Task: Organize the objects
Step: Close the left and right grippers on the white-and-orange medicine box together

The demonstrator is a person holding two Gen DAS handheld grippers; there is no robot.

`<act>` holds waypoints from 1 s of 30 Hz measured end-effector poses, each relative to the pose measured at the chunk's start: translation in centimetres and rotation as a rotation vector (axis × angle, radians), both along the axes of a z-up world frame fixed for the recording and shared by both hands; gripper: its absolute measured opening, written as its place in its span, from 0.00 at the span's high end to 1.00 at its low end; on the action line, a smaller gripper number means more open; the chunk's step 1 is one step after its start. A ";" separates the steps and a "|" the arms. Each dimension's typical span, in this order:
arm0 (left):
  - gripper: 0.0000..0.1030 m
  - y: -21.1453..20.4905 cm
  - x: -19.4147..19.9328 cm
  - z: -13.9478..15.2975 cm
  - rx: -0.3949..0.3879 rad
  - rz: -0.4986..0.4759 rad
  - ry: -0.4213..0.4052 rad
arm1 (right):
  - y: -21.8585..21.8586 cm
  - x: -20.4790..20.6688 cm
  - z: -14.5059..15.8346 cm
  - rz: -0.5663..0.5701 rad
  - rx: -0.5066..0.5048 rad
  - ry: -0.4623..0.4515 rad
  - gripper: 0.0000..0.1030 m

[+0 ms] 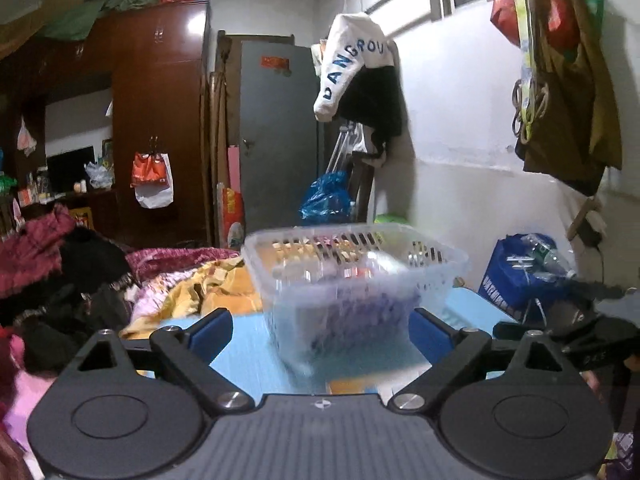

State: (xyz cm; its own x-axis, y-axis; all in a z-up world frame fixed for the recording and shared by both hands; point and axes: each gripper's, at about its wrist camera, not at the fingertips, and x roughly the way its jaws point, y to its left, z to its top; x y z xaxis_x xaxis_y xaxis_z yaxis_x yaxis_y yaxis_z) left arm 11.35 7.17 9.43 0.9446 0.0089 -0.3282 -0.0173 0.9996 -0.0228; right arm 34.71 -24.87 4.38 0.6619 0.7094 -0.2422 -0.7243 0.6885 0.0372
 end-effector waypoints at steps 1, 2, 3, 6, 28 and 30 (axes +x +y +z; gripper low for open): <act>0.07 0.2 -0.2 -1.4 -0.013 -0.007 0.003 | 0.1 0.0 -1.0 0.007 0.006 0.030 0.00; 0.07 0.6 -0.4 -2.8 -0.030 -0.008 0.000 | 0.2 0.1 -1.9 0.015 0.012 0.057 0.00; 0.07 0.9 -0.2 -3.9 -0.049 -0.008 0.009 | 0.5 0.3 -2.8 0.023 0.010 0.087 0.00; 0.07 1.4 1.8 -7.0 -0.130 -0.042 0.078 | 2.0 1.1 -4.5 0.030 -0.011 0.161 0.00; 0.40 0.2 7.1 -11.4 -0.221 -0.126 0.206 | 5.2 2.2 -7.5 0.090 -0.069 0.289 0.38; 0.40 0.0 7.1 -11.3 -0.214 -0.121 0.207 | 5.5 1.8 -7.5 0.099 -0.075 0.278 0.38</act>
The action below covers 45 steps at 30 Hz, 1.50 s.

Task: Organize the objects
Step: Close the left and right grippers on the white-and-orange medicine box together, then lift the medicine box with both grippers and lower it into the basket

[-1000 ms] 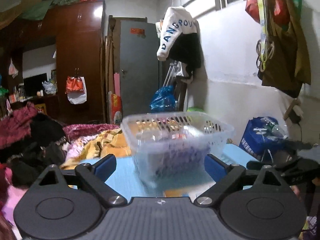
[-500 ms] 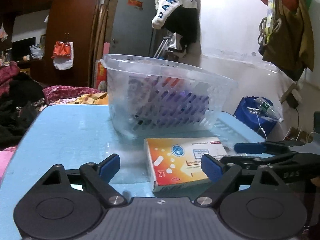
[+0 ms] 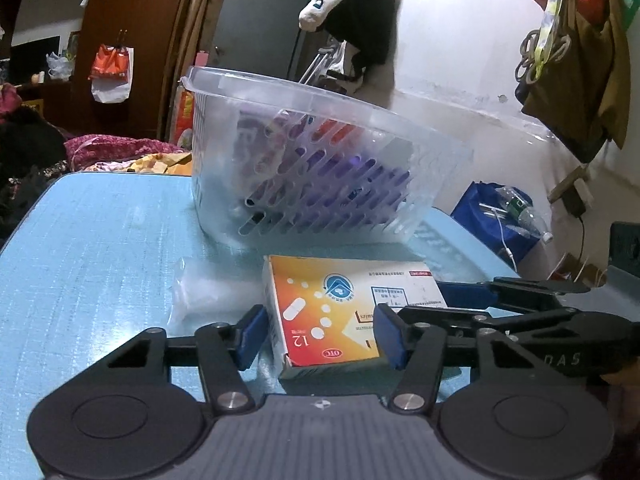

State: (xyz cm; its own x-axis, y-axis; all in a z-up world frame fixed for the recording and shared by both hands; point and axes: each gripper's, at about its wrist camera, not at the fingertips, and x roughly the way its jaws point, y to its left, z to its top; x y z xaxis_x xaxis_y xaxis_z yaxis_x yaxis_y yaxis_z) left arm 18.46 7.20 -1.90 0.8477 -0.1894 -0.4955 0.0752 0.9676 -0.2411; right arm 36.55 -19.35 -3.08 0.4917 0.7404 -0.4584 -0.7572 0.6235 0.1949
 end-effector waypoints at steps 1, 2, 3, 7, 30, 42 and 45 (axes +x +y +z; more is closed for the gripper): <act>0.40 -0.1 0.0 0.0 0.006 0.001 -0.003 | 0.1 -0.3 0.0 0.000 -0.006 -0.013 0.38; 0.40 -0.3 -0.2 0.0 0.010 0.004 -0.008 | 0.1 -0.4 0.1 0.002 -0.009 -0.020 0.38; 0.40 -0.4 -0.3 0.1 0.016 0.007 -0.013 | 0.0 -0.6 0.1 0.007 -0.010 -0.026 0.39; 0.42 -0.9 -1.0 0.2 0.040 0.024 -0.047 | -0.4 -1.1 0.5 0.013 -0.007 -0.075 0.49; 0.50 -4.1 -4.1 5.3 0.101 0.039 -0.299 | -3.4 -4.8 5.5 -0.060 0.083 -0.349 0.66; 0.53 -6.4 -1.4 15.3 0.187 0.040 -0.499 | -4.3 -1.6 13.2 -0.118 0.174 -0.489 0.66; 0.53 -6.3 1.0 16.7 0.190 0.051 -0.506 | -3.8 0.3 14.2 -0.129 0.170 -0.497 0.66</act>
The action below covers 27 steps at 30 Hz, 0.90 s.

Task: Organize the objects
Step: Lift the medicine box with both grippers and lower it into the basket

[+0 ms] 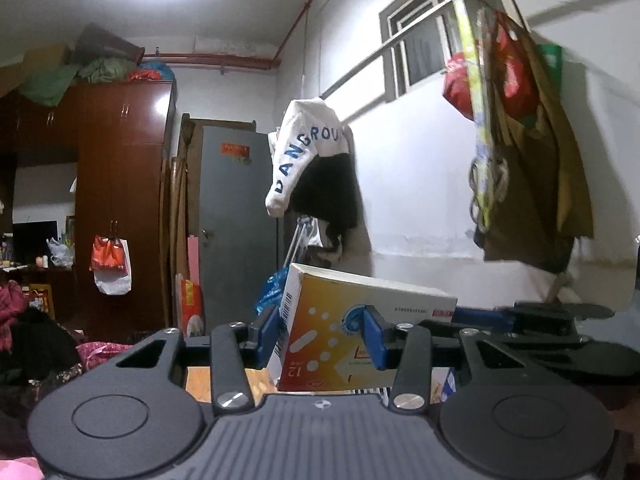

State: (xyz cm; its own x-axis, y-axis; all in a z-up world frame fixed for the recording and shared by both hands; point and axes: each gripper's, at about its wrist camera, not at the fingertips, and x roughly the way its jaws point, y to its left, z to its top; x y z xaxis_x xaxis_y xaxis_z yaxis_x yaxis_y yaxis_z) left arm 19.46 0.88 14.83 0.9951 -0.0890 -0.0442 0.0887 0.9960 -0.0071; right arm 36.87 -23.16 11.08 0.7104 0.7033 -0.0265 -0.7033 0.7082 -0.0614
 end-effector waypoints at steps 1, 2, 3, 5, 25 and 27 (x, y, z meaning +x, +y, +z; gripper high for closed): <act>0.53 -0.1 0.9 0.1 0.003 0.001 0.005 | 0.3 0.9 0.2 -0.004 -0.006 0.011 0.66; 0.53 0.0 2.0 0.1 -0.001 -0.001 0.010 | 0.7 1.9 0.3 -0.017 -0.015 0.017 0.66; 0.53 0.0 2.8 0.0 -0.004 -0.001 0.018 | 0.7 2.5 0.1 -0.027 -0.019 0.021 0.66; 0.53 0.3 5.0 -0.6 -0.016 -0.004 0.047 | 1.1 4.2 -0.2 -0.044 -0.032 0.049 0.66; 0.52 5.4 14.7 -5.6 -0.061 0.085 0.313 | 6.5 9.7 -4.9 -0.090 -0.169 0.192 0.65; 0.52 5.1 15.1 -5.3 -0.059 0.094 0.328 | 6.6 10.0 -4.6 -0.094 -0.180 0.209 0.65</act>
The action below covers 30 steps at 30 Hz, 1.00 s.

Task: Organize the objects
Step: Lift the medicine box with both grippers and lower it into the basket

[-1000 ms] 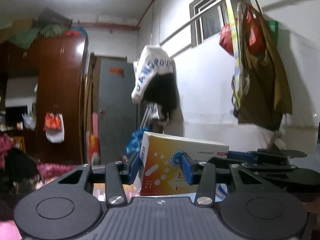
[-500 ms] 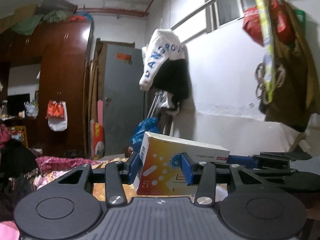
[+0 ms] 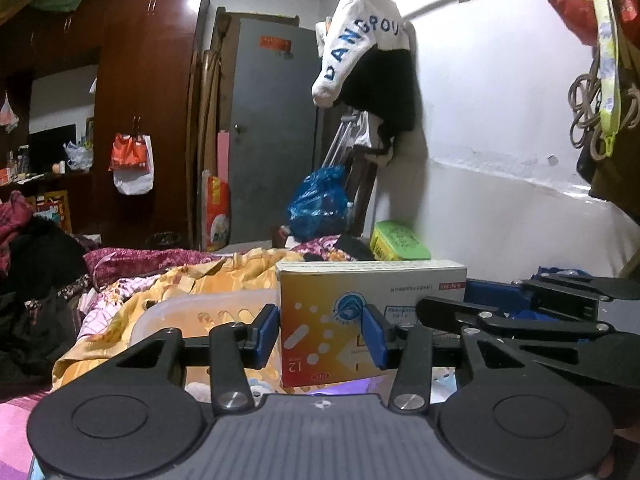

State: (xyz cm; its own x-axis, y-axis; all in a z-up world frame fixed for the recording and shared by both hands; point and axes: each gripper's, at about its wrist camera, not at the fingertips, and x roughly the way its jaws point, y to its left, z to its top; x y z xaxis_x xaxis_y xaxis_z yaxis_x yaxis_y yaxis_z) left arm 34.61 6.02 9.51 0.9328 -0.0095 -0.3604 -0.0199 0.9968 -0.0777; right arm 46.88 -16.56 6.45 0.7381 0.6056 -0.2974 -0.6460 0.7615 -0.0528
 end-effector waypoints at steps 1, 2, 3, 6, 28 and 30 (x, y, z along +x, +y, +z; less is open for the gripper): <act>0.52 -0.1 0.1 0.1 0.002 0.006 0.004 | 0.1 0.1 0.1 -0.005 -0.005 0.003 0.65; 0.52 -0.2 0.0 0.2 0.004 0.013 0.004 | 0.1 0.1 0.2 -0.009 -0.006 0.003 0.65; 0.52 -0.2 -0.1 0.2 0.004 0.020 0.000 | 0.2 0.3 0.3 -0.012 -0.007 0.001 0.65; 0.52 -0.2 -0.1 0.4 -0.002 0.020 -0.010 | -0.2 0.4 0.5 -0.006 0.009 -0.010 0.65; 0.49 -1.5 0.9 -0.5 0.139 0.051 0.110 | 0.0 1.7 -0.9 0.059 -0.061 0.036 0.58; 0.45 -1.6 0.2 -0.7 0.144 0.047 0.098 | -0.3 1.5 -1.0 0.060 -0.065 0.030 0.52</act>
